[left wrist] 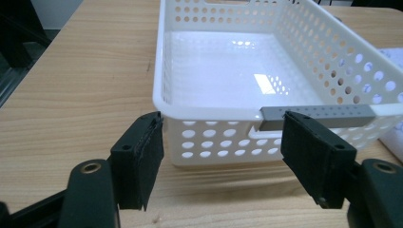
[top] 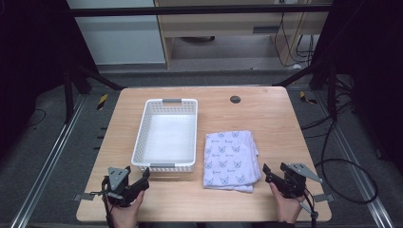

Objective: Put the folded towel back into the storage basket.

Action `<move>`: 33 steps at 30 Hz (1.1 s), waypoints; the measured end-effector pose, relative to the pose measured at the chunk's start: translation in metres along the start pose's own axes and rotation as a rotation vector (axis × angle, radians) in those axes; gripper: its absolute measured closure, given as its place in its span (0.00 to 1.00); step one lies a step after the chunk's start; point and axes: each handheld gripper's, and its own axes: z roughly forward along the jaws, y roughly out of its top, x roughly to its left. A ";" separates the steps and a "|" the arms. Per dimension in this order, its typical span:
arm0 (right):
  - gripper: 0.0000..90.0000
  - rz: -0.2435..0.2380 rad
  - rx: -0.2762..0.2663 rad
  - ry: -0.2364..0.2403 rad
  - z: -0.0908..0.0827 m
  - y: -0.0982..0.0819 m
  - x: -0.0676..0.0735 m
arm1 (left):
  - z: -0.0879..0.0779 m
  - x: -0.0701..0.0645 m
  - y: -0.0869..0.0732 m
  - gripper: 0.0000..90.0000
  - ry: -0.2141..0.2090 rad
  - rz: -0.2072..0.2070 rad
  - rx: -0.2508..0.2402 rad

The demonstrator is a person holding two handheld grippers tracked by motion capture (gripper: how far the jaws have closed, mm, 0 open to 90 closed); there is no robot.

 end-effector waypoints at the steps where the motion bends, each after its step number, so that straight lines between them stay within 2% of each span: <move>1: 0.31 0.003 -0.002 0.005 0.000 -0.001 0.000 | -0.001 -0.001 0.001 0.33 -0.006 -0.002 -0.006; 7: 0.31 -0.008 -0.002 0.007 0.000 0.001 0.004 | -0.001 -0.005 0.005 0.34 -0.020 0.007 -0.012; 10: 0.32 -0.021 -0.011 0.026 -0.001 0.004 0.010 | -0.001 -0.009 0.008 0.35 -0.033 0.012 -0.011; 19: 0.33 -0.014 -0.041 0.049 -0.010 0.012 0.014 | -0.006 -0.022 0.020 0.36 -0.034 0.041 -0.034; 25: 0.33 -0.032 -0.041 0.059 -0.010 0.019 0.020 | -0.005 -0.032 0.026 0.37 -0.037 0.060 -0.044; 31: 0.34 -0.067 -0.053 0.082 -0.012 0.030 0.029 | -0.004 -0.048 0.033 0.38 0.005 0.108 -0.041; 33: 0.34 -0.071 -0.053 0.089 -0.012 0.033 0.031 | -0.004 -0.051 0.034 0.39 0.007 0.117 -0.039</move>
